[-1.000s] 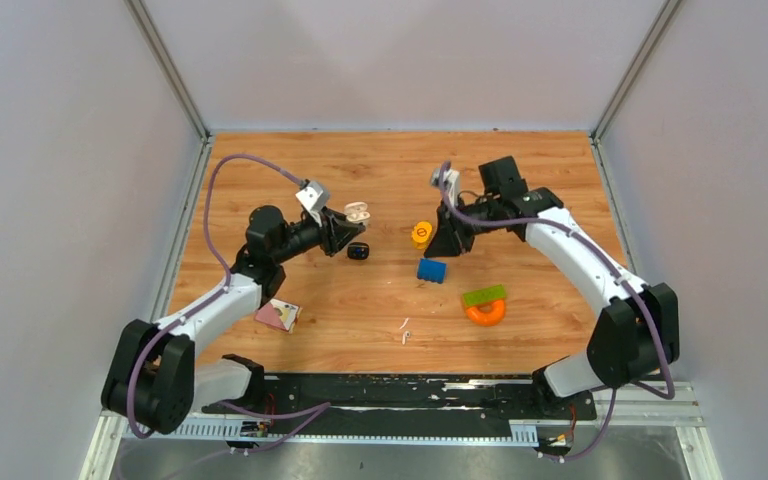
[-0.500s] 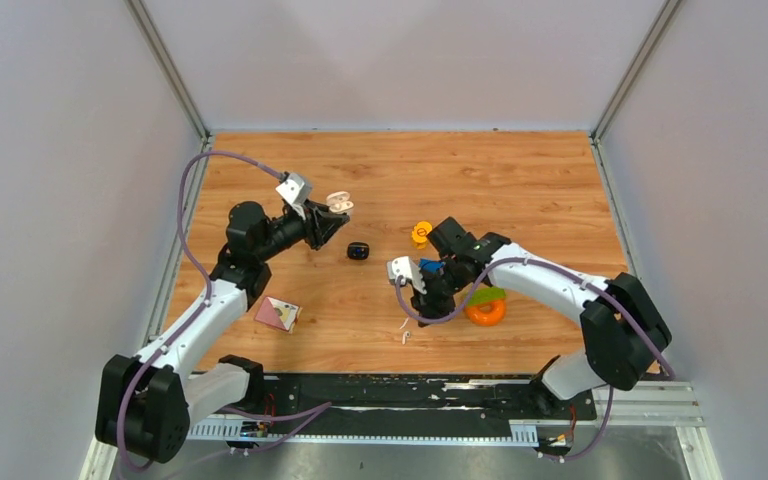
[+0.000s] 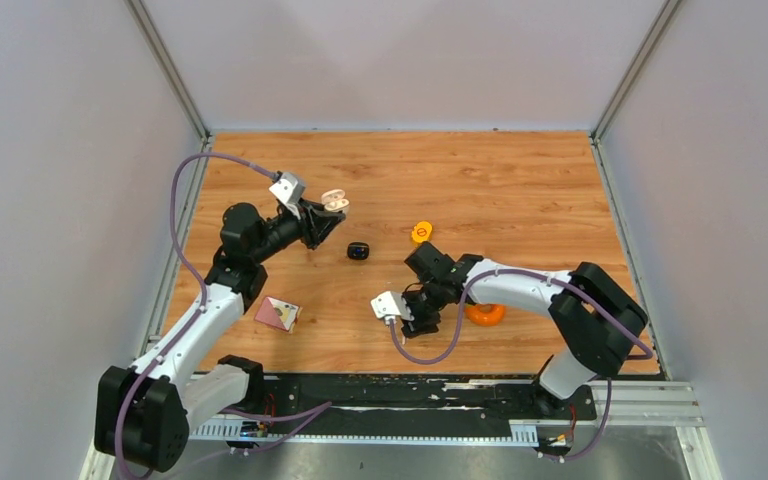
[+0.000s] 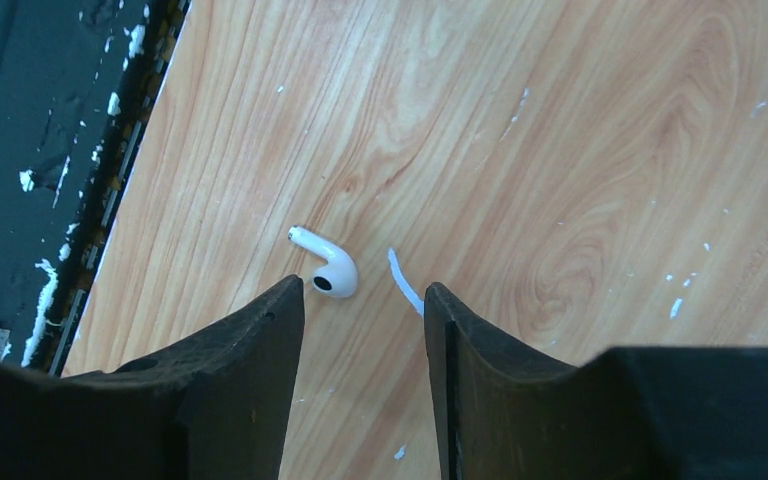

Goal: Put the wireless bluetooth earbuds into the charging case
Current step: Pick up the right earbud from the center of the board.

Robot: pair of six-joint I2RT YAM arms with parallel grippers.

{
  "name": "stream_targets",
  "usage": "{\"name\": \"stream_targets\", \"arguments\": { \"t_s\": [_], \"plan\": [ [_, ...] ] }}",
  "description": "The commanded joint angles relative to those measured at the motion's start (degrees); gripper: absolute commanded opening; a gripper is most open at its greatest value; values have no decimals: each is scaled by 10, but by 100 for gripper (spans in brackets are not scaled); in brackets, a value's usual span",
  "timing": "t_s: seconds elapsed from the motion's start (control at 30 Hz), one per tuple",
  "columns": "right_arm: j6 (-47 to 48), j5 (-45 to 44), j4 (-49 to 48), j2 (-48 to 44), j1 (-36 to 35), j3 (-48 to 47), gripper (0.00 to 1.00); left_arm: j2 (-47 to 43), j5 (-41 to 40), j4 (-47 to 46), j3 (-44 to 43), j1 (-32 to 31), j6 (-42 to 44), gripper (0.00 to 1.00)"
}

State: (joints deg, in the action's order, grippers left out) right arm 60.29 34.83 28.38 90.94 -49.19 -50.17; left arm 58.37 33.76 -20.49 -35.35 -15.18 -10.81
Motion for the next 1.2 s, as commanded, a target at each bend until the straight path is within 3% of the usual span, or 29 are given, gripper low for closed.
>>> {"name": "stream_targets", "arguments": {
  "t_s": [0.0, 0.57, 0.77, 0.97, 1.17],
  "plan": [
    [51, -1, -12, 9, -11, 10, 48, -18, -4, -14, -24, 5, -13, 0],
    [41, -43, -37, 23, -48, 32, 33, -23, -3, -22, -12, 9, -17, 1],
    [43, -73, -24, 20, -48, 28, 38, -27, -4, -24, -7, 9, -17, 1],
    [53, -85, 16, 33, -48, 13, 31, -29, -5, -26, -4, 9, -17, 1],
    [64, -101, 71, 53, -48, -6, 33, -31, -6, -28, -3, 9, -16, 1]
  ]
}}
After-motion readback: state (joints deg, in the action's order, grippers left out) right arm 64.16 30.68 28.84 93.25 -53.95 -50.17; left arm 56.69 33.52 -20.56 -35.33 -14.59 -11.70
